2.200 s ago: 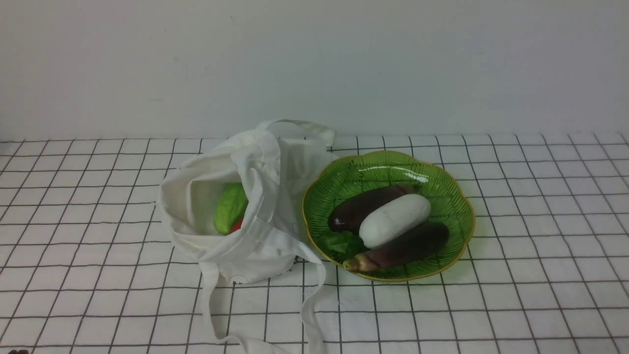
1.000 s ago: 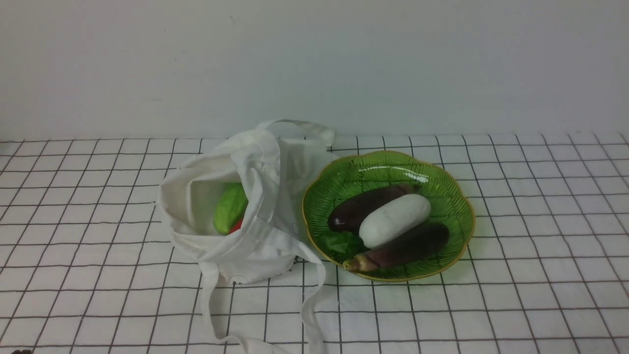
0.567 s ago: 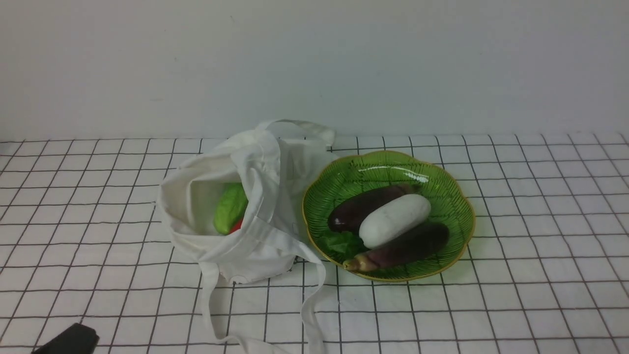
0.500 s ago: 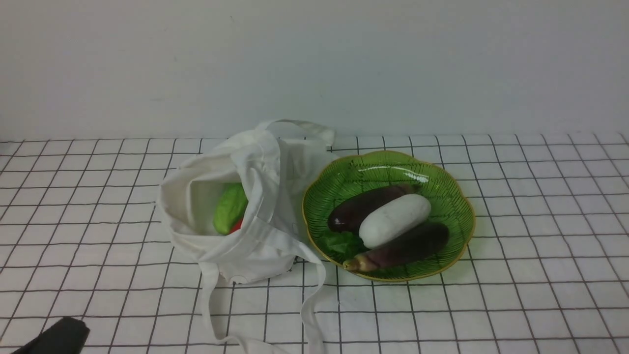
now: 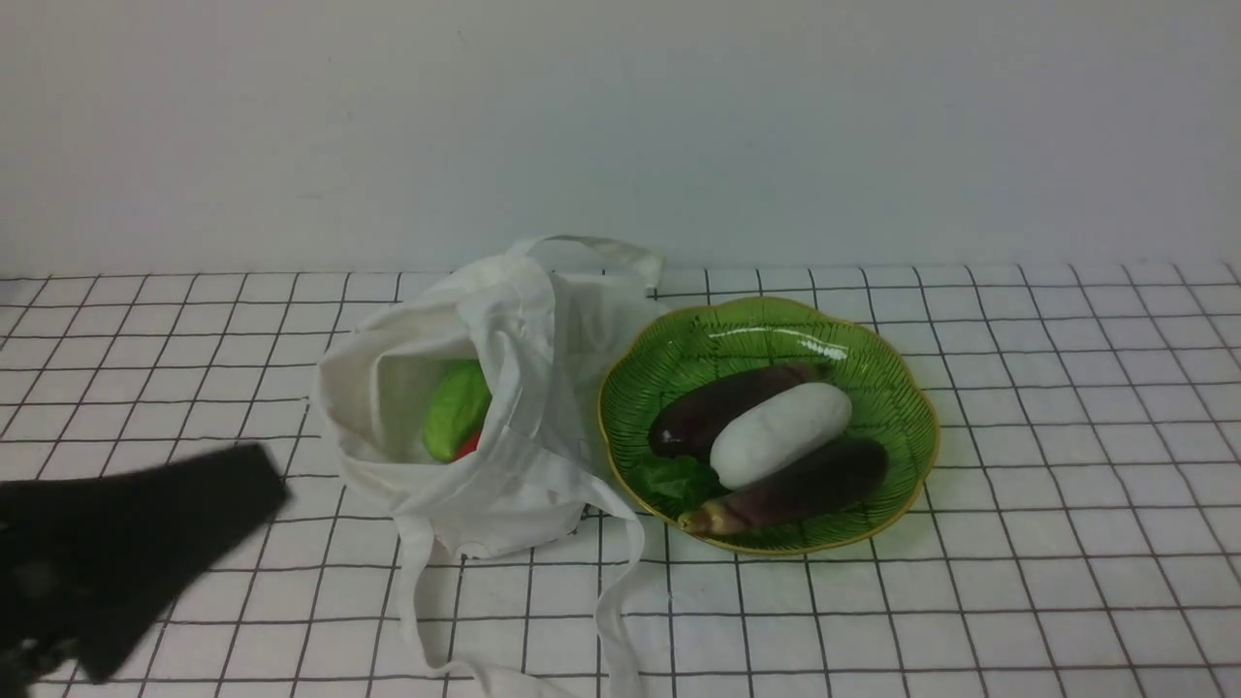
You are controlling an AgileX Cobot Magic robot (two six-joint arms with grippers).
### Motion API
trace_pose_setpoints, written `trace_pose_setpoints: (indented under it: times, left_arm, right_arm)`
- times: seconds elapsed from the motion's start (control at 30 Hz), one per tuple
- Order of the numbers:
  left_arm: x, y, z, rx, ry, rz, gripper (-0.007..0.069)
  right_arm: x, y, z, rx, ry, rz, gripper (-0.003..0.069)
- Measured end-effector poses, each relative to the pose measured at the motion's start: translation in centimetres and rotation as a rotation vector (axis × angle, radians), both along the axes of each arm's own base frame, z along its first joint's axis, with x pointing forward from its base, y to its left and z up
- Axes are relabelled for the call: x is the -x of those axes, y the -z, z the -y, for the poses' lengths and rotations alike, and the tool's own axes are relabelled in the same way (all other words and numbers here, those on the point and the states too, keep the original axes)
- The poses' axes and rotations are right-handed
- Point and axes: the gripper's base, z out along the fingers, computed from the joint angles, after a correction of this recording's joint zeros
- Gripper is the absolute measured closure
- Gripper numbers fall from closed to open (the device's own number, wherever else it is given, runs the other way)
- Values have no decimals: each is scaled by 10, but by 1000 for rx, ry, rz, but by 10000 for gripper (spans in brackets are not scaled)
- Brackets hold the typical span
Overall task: Take vegetables from bag on white checkered tablecloth place on plate.
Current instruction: 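Reach into the cloth bag and grasp the green cucumber with the left gripper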
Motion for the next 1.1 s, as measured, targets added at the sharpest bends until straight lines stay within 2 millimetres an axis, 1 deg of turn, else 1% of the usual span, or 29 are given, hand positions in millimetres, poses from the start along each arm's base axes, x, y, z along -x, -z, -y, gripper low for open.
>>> trace_pose_setpoints:
  times: [0.03,0.07,0.1,0.17,0.2,0.27,0.33,0.4,0.47,0.53,0.57,0.6,0.63,0.7,0.73,0.77,0.83,0.87,0.9,0.93,1.0,1.03,1.07,1.1]
  left_arm:
    - [-24,1,4,-123,148,-156,632]
    - [-21,-3,5,-144,178,-151,632]
    - [-55,6,0,-307,279,-321,632]
    - [-78,11,-5,-400,301,-400,632]
    - [-100,15,-11,-474,297,-458,632]
    - [-122,19,-16,-522,284,-506,632]
    - [-150,22,-21,-550,265,-556,632]
    - [-172,24,-19,-564,260,-576,632]
    - [-188,25,-15,-591,257,-577,632]
    - [-196,27,-11,-611,259,-577,631]
    - [-203,29,-5,-632,264,-578,629]
    - [-223,39,7,-691,255,-608,619]
    - [-224,40,8,-697,254,-613,617]
    - [-244,53,17,-766,228,-647,592]
    - [-250,57,19,-791,223,-653,583]
    - [-265,67,24,-844,187,-677,553]
    - [-278,79,27,-899,167,-698,515]
    - [-287,87,29,-927,148,-705,481]
    - [-292,91,31,-941,144,-703,463]
    - [-301,99,33,-960,133,-701,415]
    - [-309,109,37,-970,131,-691,358]
    - [-313,115,39,-975,129,-685,309]
    - [-314,116,40,-975,130,-684,302]
    - [-317,122,43,-969,132,-682,258]
  right_arm:
    - [0,0,0,0,0,0,676]
    - [0,0,0,0,0,0,676]
    - [0,0,0,0,0,0,676]
    - [0,0,0,0,0,0,676]
    - [0,0,0,0,0,0,676]
    - [0,0,0,0,0,0,676]
    - [0,0,0,0,0,0,676]
    - [0,0,0,0,0,0,676]
    - [0,0,0,0,0,0,676]
    - [0,0,0,0,0,0,676]
    - [0,0,0,0,0,0,676]
    - [0,0,0,0,0,0,676]
    - [0,0,0,0,0,0,676]
    - [0,0,0,0,0,0,676]
    - [0,0,0,0,0,0,676]
    - [0,0,0,0,0,0,676]
    - [0,0,0,0,0,0,676]
    - [0,0,0,0,0,0,676]
    - [0,0,0,0,0,0,676]
    - [0,0,0,0,0,0,676]
    - [0,0,0,0,0,0,676]
    - [0,0,0,0,0,0,676]
    - [0,0,0,0,0,0,676]
    - [0,0,0,0,0,0,676]
